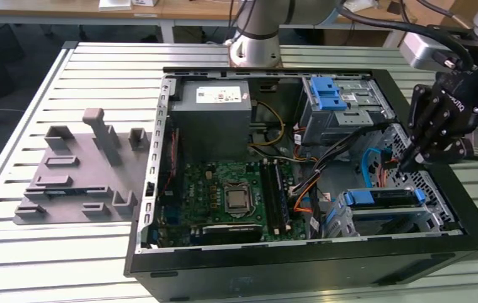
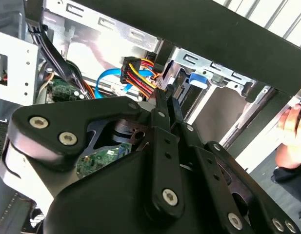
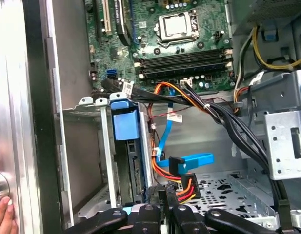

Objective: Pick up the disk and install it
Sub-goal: 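Insert the first disk wire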

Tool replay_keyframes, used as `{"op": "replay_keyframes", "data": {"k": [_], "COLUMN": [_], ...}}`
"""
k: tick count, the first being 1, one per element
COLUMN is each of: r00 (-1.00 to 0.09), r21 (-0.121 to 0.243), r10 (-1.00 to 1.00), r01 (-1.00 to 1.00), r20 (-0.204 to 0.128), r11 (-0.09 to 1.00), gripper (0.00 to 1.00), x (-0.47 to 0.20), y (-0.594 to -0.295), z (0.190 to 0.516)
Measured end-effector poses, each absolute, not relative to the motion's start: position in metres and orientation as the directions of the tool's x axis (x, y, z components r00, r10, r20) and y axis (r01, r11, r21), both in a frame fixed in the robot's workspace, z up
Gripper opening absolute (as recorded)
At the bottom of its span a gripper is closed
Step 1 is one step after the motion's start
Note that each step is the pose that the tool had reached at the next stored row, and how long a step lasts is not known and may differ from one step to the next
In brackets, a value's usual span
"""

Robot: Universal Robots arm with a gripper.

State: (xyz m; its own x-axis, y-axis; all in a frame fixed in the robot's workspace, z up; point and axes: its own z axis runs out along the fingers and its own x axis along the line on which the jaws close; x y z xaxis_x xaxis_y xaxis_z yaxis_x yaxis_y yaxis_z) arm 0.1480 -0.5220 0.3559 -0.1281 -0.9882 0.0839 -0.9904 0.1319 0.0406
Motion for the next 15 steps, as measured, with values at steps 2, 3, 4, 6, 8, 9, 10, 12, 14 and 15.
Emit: {"op": "replay_keyframes", "data": {"k": [2,3,4,6,8,9,10,12,14,15], "r00": [-0.12,-0.116,-0.111,-0.098,-0.087,-0.083,-0.08,-0.077,-0.077,-0.077], "r21": [0.038,0.036,0.035,0.034,0.034,0.033,0.033,0.032,0.029,0.028], "r10": [-0.989,-0.99,-0.99,-0.992,-0.993,-0.994,-0.994,-0.995,-0.995,-0.995], "r01": [-0.992,-0.992,-0.993,-0.994,-0.995,-0.996,-0.996,-0.996,-0.997,-0.997], "r20": [0.084,0.083,0.083,0.082,0.078,0.074,0.069,0.063,0.059,0.057], "r11": [0.123,0.119,0.114,0.101,0.09,0.086,0.083,0.079,0.078,0.078], "gripper": [0.16,0.16,0.16,0.16,0.16,0.16,0.16,0.16,0.16,0.16], "x": [0.1474,0.1471,0.1469,0.1466,0.1461,0.1458,0.1453,0.1439,0.1416,0.1408], "y": [-0.5239,-0.5249,-0.5258,-0.5264,-0.5267,-0.5269,-0.5271,-0.528,-0.5303,-0.5318], "z": [0.3558,0.3558,0.3558,0.3554,0.3546,0.3541,0.3536,0.3529,0.3527,0.3527]}}
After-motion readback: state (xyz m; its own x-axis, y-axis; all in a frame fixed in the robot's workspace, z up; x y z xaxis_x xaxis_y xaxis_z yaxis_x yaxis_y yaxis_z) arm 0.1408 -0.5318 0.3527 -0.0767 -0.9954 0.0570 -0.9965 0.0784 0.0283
